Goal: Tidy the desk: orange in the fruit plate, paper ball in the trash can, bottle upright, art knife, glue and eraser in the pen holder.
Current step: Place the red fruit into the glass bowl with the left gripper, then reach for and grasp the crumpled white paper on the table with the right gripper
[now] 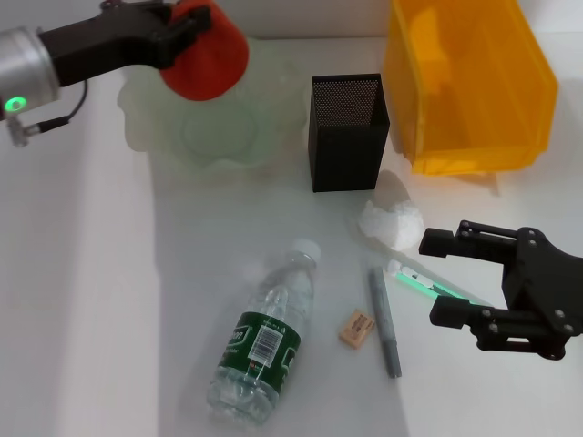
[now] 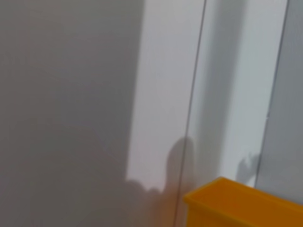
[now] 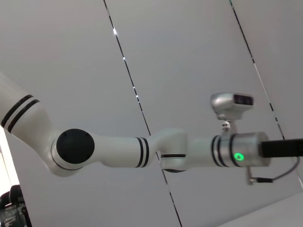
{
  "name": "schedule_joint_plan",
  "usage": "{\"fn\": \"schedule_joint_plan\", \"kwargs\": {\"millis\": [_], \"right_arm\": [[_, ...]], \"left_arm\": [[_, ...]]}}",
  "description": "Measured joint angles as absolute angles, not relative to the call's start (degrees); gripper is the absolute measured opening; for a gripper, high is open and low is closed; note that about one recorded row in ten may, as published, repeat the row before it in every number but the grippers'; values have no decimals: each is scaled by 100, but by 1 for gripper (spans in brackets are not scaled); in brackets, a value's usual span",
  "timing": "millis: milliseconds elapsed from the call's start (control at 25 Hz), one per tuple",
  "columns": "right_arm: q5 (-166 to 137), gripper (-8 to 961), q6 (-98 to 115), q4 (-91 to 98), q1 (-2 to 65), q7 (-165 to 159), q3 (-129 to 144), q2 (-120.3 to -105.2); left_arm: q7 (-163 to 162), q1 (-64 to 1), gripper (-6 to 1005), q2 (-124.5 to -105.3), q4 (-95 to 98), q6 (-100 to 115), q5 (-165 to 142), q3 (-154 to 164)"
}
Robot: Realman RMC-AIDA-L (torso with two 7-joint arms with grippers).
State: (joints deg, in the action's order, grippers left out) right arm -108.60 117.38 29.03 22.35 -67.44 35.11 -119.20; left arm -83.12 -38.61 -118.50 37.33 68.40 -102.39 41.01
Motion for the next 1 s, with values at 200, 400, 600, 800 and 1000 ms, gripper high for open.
{"fn": "schedule_joint_plan", "kwargs": {"millis": [200,400,600,800,1000], "right_arm": [[-10849,715,11717,2670,2235,-6585,3425,-11919],[-10846,715,11704,2596,2260,-6521,3401,-11918],[-10845,714,11704,2593,2272,-6519,3399,-11918],[-10845,713,11703,2592,2280,-6516,3367,-11918],[-10845,712,11719,2613,2232,-6567,3225,-11873]], "left_arm": [[-8347,-4162,158,-11872,3391,5355,-10244,4812],[-8670,-4235,216,-11911,3347,4232,-10166,5788],[-8679,-4173,337,-11912,3347,4152,-10123,5844],[-8785,-3891,474,-11861,3659,5033,-9729,5814],[-9032,-3344,680,-11774,4359,6589,-9406,5780]]}}
